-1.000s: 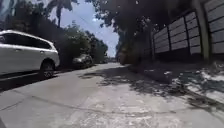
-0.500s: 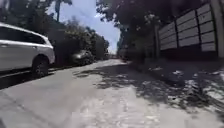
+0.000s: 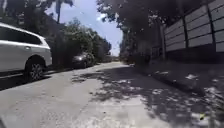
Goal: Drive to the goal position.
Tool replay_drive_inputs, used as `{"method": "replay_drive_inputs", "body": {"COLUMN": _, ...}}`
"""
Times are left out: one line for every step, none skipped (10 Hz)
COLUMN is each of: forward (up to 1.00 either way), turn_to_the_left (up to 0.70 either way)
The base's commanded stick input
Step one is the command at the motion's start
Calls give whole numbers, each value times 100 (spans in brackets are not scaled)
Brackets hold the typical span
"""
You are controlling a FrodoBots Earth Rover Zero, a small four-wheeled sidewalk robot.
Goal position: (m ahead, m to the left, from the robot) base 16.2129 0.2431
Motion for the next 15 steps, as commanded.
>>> {"method": "replay_drive_inputs", "body": {"forward": 100, "turn_to_the_left": 3}}
{"method": "replay_drive_inputs", "body": {"forward": 100, "turn_to_the_left": 3}}
{"method": "replay_drive_inputs", "body": {"forward": 100, "turn_to_the_left": 3}}
{"method": "replay_drive_inputs", "body": {"forward": 100, "turn_to_the_left": 3}}
{"method": "replay_drive_inputs", "body": {"forward": 100, "turn_to_the_left": -13}}
{"method": "replay_drive_inputs", "body": {"forward": 100, "turn_to_the_left": -31}}
{"method": "replay_drive_inputs", "body": {"forward": 100, "turn_to_the_left": -2}}
{"method": "replay_drive_inputs", "body": {"forward": 100, "turn_to_the_left": -36}}
{"method": "replay_drive_inputs", "body": {"forward": 100, "turn_to_the_left": -3}}
{"method": "replay_drive_inputs", "body": {"forward": 100, "turn_to_the_left": 3}}
{"method": "replay_drive_inputs", "body": {"forward": 100, "turn_to_the_left": 3}}
{"method": "replay_drive_inputs", "body": {"forward": 100, "turn_to_the_left": 3}}
{"method": "replay_drive_inputs", "body": {"forward": 100, "turn_to_the_left": 3}}
{"method": "replay_drive_inputs", "body": {"forward": 100, "turn_to_the_left": 3}}
{"method": "replay_drive_inputs", "body": {"forward": 100, "turn_to_the_left": 3}}
